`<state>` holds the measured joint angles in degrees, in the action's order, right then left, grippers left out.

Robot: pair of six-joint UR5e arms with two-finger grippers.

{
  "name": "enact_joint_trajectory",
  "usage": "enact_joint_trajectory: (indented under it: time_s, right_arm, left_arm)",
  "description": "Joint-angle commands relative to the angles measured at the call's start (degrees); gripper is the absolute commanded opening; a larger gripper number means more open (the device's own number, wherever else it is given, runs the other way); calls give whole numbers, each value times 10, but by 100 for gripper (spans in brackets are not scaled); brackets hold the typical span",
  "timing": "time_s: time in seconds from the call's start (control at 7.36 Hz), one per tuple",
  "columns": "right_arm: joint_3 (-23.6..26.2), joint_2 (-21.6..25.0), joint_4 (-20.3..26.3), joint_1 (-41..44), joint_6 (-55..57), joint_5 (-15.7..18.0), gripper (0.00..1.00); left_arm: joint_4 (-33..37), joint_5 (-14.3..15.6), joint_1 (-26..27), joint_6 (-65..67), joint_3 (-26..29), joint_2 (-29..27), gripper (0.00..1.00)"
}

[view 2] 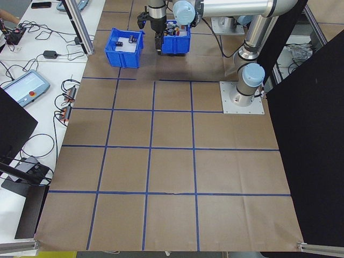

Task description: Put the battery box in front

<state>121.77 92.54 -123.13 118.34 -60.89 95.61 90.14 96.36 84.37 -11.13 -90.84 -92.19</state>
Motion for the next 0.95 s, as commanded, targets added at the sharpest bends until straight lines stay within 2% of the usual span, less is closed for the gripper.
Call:
enact_joint_trajectory:
  time_s: [0.0,0.27,0.41,0.54,0.68,0.82]
  right_arm:
    - [-18,-32,-11,36,31,15,0]
    - [-14,-32,-9,36,31,16,0]
    - [-12,-32,-8,37,31,15,1]
    - [-12,-32,-7,37,31,12,7]
    - [-12,-32,-7,37,32,8,59]
    - [-12,-30,-7,37,31,9,100]
  left_arm:
    - [-1,-1,-10,-7,3,4,100]
    - [2,-67,-7,1,16,6,100]
    - [6,-65,0,22,17,10,100]
    - [7,-66,9,39,17,7,100]
    - [6,-65,32,40,18,10,100]
    - [0,-41,53,39,18,11,100]
